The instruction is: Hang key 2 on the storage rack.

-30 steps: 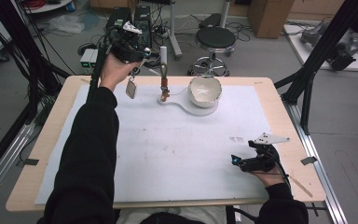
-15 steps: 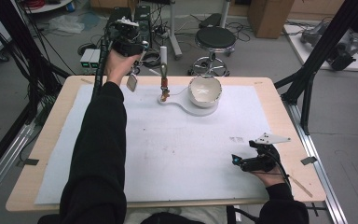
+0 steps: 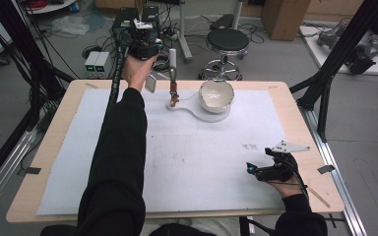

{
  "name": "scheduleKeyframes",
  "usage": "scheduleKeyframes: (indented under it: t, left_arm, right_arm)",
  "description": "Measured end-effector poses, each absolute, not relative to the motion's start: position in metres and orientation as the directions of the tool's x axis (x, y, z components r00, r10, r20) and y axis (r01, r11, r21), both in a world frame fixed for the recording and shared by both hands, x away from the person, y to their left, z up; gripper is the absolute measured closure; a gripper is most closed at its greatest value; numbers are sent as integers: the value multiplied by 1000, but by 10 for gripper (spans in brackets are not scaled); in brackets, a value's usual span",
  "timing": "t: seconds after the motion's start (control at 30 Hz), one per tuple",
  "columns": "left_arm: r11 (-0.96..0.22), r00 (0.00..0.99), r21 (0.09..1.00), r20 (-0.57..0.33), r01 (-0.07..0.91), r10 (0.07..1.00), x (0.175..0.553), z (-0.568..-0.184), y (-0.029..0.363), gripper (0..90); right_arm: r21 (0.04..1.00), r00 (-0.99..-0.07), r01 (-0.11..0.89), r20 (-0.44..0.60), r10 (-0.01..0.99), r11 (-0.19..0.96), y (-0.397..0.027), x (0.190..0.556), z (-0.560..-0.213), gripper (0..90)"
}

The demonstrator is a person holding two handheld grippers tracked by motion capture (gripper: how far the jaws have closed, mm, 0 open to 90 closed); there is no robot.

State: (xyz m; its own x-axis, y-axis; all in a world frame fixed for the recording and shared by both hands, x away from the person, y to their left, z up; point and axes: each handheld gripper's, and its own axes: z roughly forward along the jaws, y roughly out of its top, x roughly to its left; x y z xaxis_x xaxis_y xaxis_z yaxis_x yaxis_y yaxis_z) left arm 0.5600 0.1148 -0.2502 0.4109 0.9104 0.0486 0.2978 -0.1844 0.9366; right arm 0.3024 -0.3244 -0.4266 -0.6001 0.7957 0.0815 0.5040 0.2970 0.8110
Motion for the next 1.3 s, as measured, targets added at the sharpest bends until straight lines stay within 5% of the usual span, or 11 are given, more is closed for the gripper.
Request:
scheduleKeyframes:
  t: [1.3]
  left_arm:
    - [-32, 369, 941, -100, 336, 924, 566, -258, 103, 740]
  right_arm:
    - [804, -606, 515, 96, 790, 297, -327, 302, -429, 34]
